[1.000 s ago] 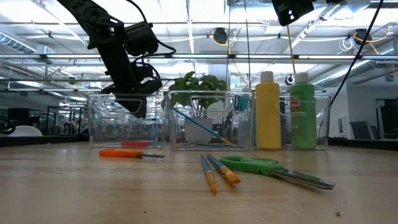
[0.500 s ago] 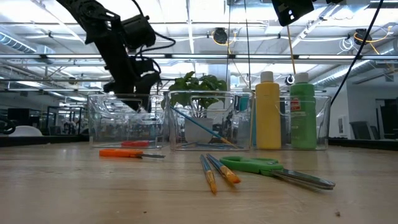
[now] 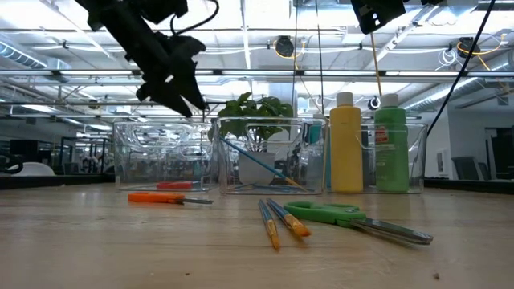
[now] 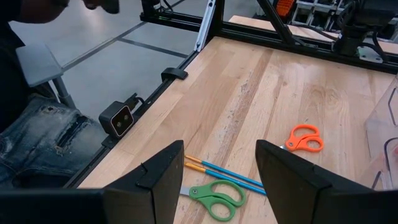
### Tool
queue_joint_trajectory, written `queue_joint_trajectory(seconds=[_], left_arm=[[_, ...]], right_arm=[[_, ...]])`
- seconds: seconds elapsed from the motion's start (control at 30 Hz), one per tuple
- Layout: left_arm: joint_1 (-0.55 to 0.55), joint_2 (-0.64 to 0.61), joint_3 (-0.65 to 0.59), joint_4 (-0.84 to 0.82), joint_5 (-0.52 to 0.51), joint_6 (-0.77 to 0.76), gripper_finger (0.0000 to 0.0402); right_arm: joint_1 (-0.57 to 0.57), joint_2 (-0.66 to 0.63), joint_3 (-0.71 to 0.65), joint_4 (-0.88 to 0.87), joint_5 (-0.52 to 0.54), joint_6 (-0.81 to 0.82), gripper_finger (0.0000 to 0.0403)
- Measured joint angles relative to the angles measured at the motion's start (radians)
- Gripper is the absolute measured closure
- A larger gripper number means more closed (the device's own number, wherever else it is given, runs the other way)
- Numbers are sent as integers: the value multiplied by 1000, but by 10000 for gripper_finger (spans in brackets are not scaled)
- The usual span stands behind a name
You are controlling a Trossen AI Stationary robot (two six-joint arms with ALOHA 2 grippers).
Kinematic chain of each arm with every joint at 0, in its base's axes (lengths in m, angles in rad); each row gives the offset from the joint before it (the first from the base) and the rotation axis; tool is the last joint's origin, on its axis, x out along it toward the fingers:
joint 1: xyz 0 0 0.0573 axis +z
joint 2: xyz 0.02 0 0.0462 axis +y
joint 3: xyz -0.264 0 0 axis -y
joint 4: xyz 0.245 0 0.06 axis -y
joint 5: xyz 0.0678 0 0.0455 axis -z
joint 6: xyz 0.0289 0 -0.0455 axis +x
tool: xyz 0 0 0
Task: Pick & Place Paint Supplies
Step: Put the green scissors into the left transparent bin
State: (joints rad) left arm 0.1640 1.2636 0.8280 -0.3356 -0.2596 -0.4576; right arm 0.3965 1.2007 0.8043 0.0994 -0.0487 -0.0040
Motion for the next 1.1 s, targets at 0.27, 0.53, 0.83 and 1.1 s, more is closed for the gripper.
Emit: queue_joint_trajectory(seconds=[0.27,0.53,0.83,1.1], left_arm=[[-127,1,0,7,-5,-26,165],[-198,2,0,23,21,-73,165],[-308,2,0,34,111,-75,165],[-401,2,0,57,102,-71,165]], right_arm=[[1,20,0,10,0,0,209],[4,114,0,111,0,-8,209],[-4,114,0,107,-1,-11,209],[-4,114,0,114,-1,-11,209]])
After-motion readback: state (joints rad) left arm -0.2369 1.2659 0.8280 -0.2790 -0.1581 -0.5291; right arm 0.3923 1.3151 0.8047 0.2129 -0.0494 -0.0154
